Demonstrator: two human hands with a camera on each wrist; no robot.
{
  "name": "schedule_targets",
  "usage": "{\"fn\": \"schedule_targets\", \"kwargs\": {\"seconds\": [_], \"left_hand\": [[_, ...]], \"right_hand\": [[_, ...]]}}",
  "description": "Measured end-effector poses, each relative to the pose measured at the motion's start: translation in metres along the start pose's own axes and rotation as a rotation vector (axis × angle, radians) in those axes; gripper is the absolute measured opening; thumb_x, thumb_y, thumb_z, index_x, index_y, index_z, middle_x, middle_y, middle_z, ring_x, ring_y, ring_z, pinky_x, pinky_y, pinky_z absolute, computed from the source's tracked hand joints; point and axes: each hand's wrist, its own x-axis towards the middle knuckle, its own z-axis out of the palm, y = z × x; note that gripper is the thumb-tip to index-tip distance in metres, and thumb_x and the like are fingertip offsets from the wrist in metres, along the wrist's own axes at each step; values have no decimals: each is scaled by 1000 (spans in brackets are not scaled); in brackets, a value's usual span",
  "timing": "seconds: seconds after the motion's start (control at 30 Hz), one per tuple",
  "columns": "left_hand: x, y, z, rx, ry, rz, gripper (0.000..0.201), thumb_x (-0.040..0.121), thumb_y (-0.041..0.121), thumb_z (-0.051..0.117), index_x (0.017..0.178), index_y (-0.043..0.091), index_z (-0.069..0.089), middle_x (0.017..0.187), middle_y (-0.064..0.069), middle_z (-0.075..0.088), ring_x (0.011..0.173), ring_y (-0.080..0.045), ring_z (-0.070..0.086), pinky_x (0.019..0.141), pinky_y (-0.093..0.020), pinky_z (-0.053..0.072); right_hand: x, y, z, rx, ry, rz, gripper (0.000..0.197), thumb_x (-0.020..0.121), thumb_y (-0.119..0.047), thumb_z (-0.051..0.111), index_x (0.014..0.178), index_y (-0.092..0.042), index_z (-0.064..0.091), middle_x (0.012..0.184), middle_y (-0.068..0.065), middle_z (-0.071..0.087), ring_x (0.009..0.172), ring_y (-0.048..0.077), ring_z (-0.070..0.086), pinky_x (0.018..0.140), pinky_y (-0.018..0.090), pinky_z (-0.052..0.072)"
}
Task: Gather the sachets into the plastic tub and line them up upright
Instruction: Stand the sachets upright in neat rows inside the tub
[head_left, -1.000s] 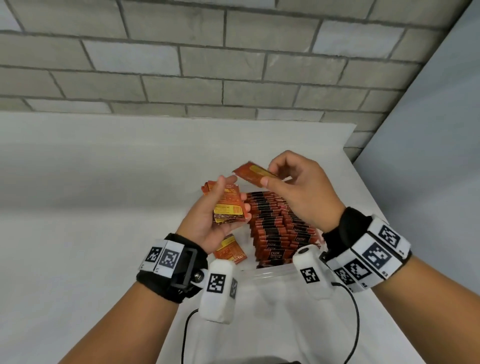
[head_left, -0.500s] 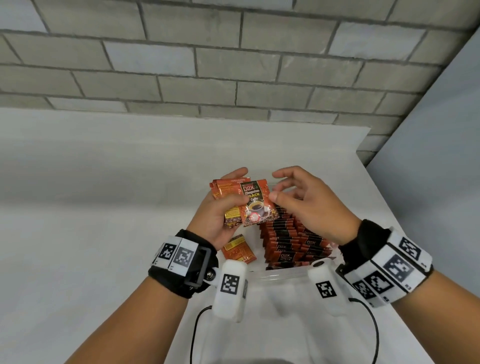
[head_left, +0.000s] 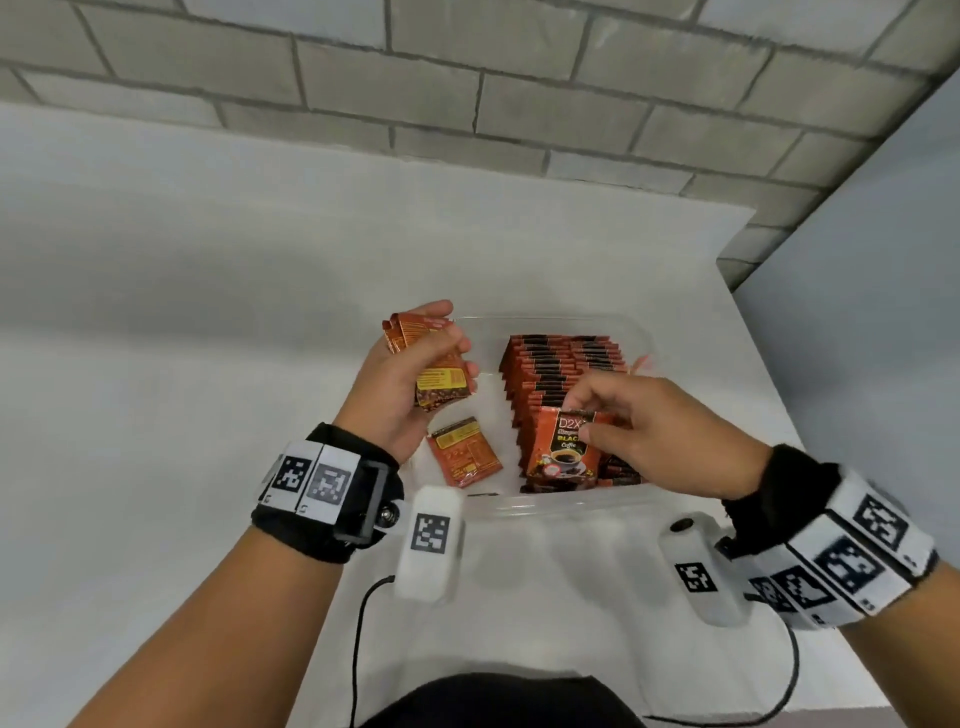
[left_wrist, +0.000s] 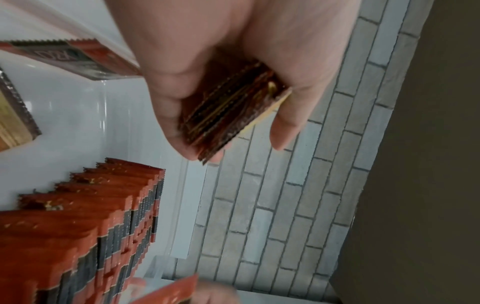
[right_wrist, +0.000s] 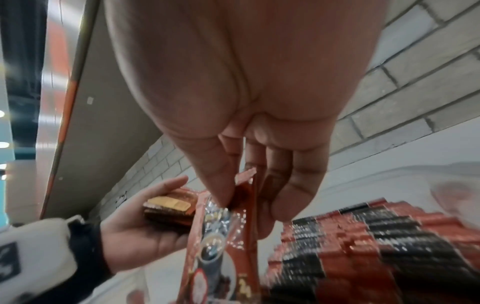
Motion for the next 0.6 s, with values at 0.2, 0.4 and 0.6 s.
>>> {"fn": "schedule_targets", "kwargs": {"seconds": [0.2,0.4,0.6], "left_hand": [[3,-1,-5,-9,-5,-16,39,77,14,71,114,15,60,84,-8,64,69,-23,65,65,-32,56],[6,0,-6,4,-8,-40,37,73,17,66,110,17,63,84,-8,65,69,-22,65,64,-32,56],[6,0,-7,-9,-7,-43,34,75,16,65,109,17,64,83,-8,66,69,-22,65,64,-32,57]], "right_hand": [[0,10,13,-143,-145,42,18,91,-15,60,87,-33,62,81,-18,64,78,1,62,74,20,50],[5,18,21,-400,-105,15,10,87,-27,67,94,-27,74,89,-15,52,84,2,48,75,17,38],[13,15,24,-500,-135,19,5,85,-25,68,81,-24,71,79,-16,54,79,4,53,69,17,36]]}}
